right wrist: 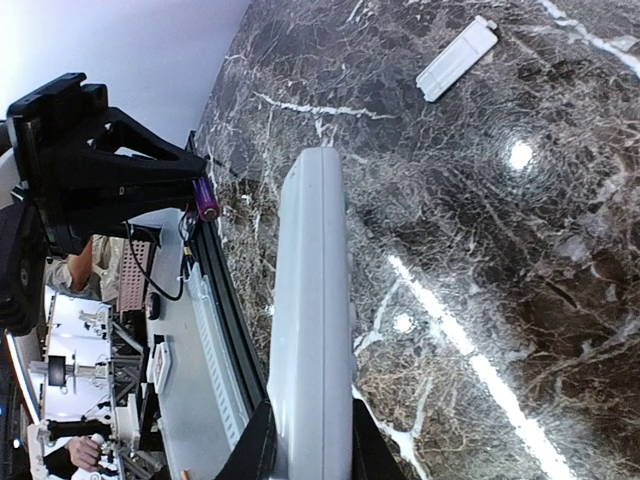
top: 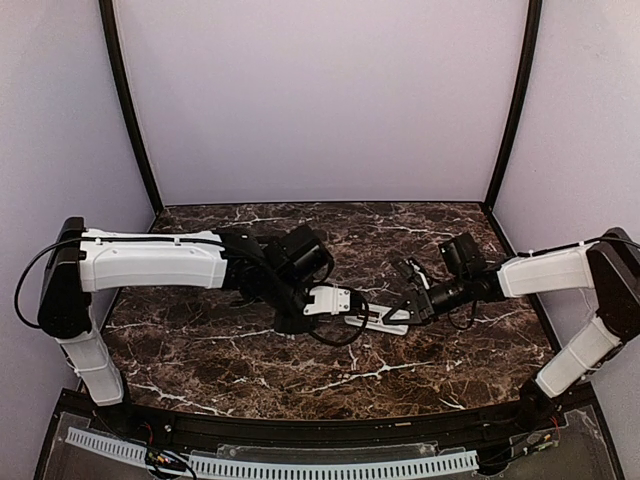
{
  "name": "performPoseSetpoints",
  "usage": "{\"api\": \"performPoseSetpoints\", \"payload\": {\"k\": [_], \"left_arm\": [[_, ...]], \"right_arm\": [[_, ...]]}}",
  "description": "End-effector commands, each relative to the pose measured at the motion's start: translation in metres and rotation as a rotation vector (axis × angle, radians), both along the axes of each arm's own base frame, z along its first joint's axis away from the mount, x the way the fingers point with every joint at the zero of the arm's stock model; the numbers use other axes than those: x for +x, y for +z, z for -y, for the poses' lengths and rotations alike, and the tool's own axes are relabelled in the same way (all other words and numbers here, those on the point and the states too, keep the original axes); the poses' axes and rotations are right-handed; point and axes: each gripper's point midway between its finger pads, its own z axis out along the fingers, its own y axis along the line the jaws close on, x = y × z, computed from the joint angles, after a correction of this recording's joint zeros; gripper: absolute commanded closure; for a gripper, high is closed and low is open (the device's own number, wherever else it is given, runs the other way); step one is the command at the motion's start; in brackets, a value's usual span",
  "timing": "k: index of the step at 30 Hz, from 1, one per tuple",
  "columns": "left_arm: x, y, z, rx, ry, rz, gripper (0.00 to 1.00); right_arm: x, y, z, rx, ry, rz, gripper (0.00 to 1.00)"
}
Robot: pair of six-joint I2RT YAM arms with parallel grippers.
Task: Load the batteries into the remote control
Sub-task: Load the battery into the battery compartment.
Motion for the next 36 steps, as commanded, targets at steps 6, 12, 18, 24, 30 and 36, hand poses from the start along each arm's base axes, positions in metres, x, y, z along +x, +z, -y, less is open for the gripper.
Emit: {"api": "performPoseSetpoints", "payload": {"k": [6, 12, 18, 24, 30, 36], "left_arm": [[-0.008, 0.036, 0.009, 0.041, 0.037, 0.105, 1.00], [-0.013, 0.037, 0.017, 0.067, 0.009, 0.141, 1.00], [-0.020, 0.031, 0.019, 0.095, -0.021, 0.148, 1.00], [-0.023, 0.022, 0.021, 0.125, -0.041, 0.157, 1.00], [-0.021, 0.019, 0.022, 0.143, -0.049, 0.173, 1.00], [-0.021, 0.013, 0.022, 0.175, -0.054, 0.183, 1.00]], "right_arm": [[-0.018, 0.014, -0.026, 0.157, 0.104, -0.075, 1.00], [-0.028, 0.010, -0.042, 0.172, 0.159, -0.108, 1.00], [-0.034, 0.011, -0.053, 0.190, 0.195, -0.127, 1.00], [-0.039, 0.010, -0.058, 0.197, 0.212, -0.140, 1.00], [-0.042, 0.013, -0.062, 0.222, 0.232, -0.160, 1.00], [-0.044, 0.014, -0.064, 0.228, 0.242, -0.167, 1.00]]}}
